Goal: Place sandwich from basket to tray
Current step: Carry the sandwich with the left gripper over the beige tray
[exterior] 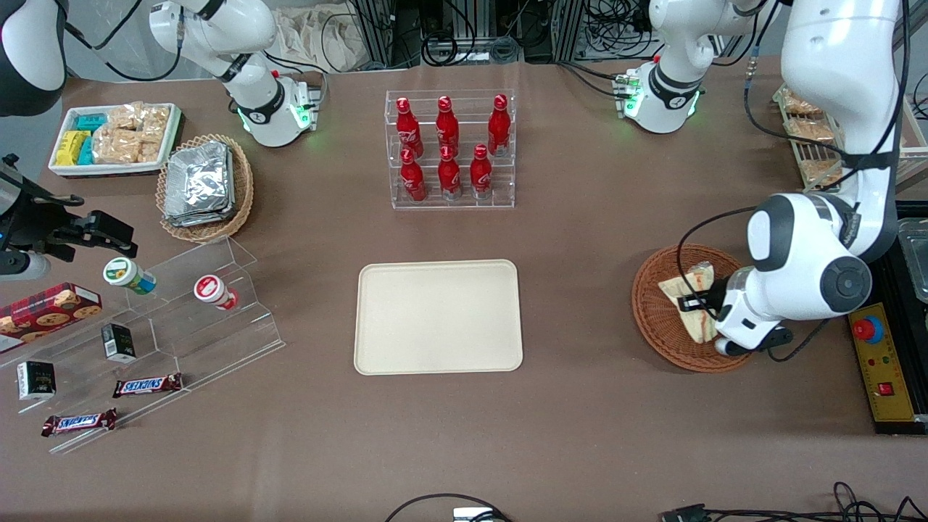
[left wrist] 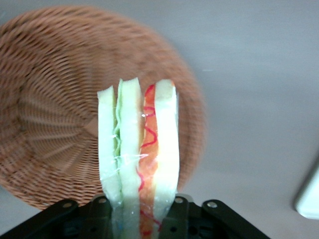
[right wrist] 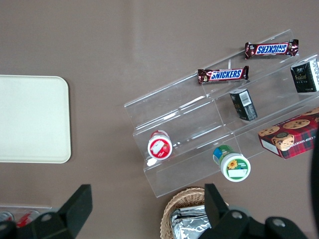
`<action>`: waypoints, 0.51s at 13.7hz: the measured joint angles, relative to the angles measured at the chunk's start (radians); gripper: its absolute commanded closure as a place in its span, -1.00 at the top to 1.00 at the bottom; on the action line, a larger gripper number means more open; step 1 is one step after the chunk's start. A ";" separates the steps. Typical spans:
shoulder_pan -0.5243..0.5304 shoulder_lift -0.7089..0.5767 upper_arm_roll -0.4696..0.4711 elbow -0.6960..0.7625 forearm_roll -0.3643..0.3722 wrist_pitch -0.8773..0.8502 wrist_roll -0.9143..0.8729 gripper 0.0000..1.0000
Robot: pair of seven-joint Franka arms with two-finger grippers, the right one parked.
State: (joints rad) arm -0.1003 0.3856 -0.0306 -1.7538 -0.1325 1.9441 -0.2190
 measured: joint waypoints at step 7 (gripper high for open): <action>-0.327 0.138 -0.022 0.215 0.049 -0.028 -0.063 -1.00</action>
State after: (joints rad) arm -0.4276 0.5241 -0.0527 -1.5385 -0.0833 1.9165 -0.2819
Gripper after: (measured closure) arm 0.793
